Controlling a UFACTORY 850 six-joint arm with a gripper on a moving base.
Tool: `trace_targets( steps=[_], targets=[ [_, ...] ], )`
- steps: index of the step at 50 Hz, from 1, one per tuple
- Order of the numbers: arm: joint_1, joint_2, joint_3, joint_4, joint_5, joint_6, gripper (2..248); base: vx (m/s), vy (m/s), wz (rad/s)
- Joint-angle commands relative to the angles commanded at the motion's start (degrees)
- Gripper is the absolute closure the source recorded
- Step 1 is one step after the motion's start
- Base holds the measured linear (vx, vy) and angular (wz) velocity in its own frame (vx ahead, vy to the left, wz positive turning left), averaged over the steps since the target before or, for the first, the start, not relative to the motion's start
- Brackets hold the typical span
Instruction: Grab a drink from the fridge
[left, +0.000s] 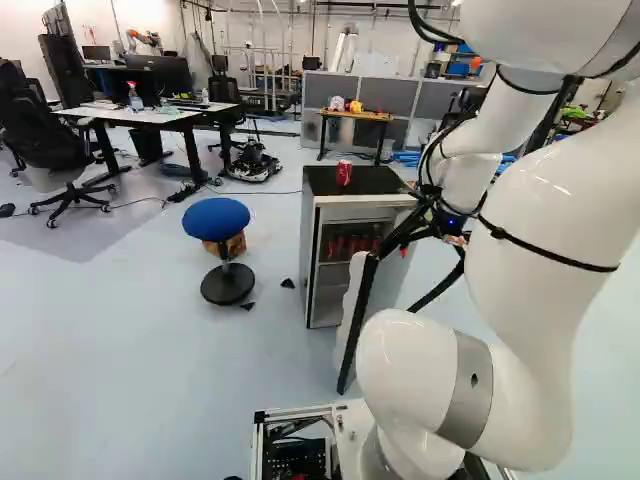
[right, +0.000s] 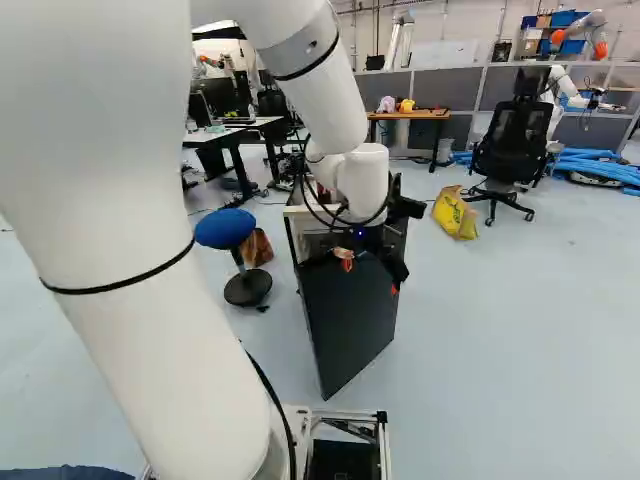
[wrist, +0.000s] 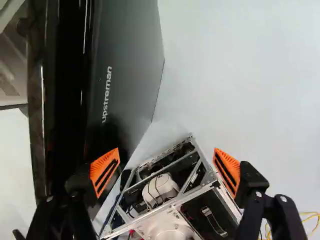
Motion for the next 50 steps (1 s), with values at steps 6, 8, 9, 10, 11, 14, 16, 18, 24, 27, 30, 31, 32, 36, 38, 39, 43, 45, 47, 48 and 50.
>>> trace_targets(
  steps=[6,8,9,10,11,14,16,18,24,27,30,31,32,36,38,39,43,45,47,48,50],
  targets=[
    [1.1,1.2,1.4,-0.2,1.4,0.0,3,0.0,0.0,0.0],
    [1.5,1.6,1.9,-0.2,1.8,0.0,3,0.0,0.0,0.0],
    [1.7,1.9,2.1,-0.3,2.1,0.0,3,0.0,0.0,0.0],
    [1.9,2.0,2.3,-0.3,2.3,0.0,3,0.0,0.0,0.0],
    [2.1,2.2,2.5,-0.3,2.5,0.0,3,0.0,0.0,0.0],
    [2.7,2.8,3.2,-0.4,3.1,0.0,3,0.0,0.0,0.0],
    [3.1,3.2,3.6,-0.5,3.4,0.0,3,0.0,0.0,0.0],
    [3.5,3.6,4.0,-0.6,3.8,0.0,3,0.0,0.0,0.0],
    [4.8,4.8,5.3,-0.7,4.9,0.0,3,0.0,0.0,0.0],
    [5.4,5.3,5.8,-0.8,5.4,0.0,3,0.0,0.0,0.0],
    [6.2,5.8,6.3,-0.9,5.9,0.0,3,0.0,0.0,0.0],
    [6.4,5.9,6.5,-1.0,6.1,0.0,3,0.0,0.0,0.0],
    [6.6,6.0,6.6,-1.0,6.2,0.0,3,0.0,0.0,0.0],
    [7.6,6.6,7.2,-1.1,6.8,0.0,3,0.0,0.0,0.0],
    [8.1,6.8,7.4,-1.2,7.1,0.0,3,0.0,0.0,0.0],
    [8.4,6.9,7.6,-1.2,7.2,0.0,3,0.0,0.0,0.0],
    [9.4,7.4,8.0,-1.3,7.7,0.0,3,0.0,0.0,0.0],
    [9.9,7.6,8.2,-1.4,8.0,0.0,3,0.0,0.0,0.0],
    [10.4,7.8,8.5,-1.4,8.2,0.0,3,0.0,0.0,0.0],
    [10.7,7.9,8.6,-1.5,8.3,0.0,3,0.0,0.0,0.0],
    [11.2,8.1,8.7,-1.5,8.5,0.0,3,0.0,0.0,0.0]
  ],
)
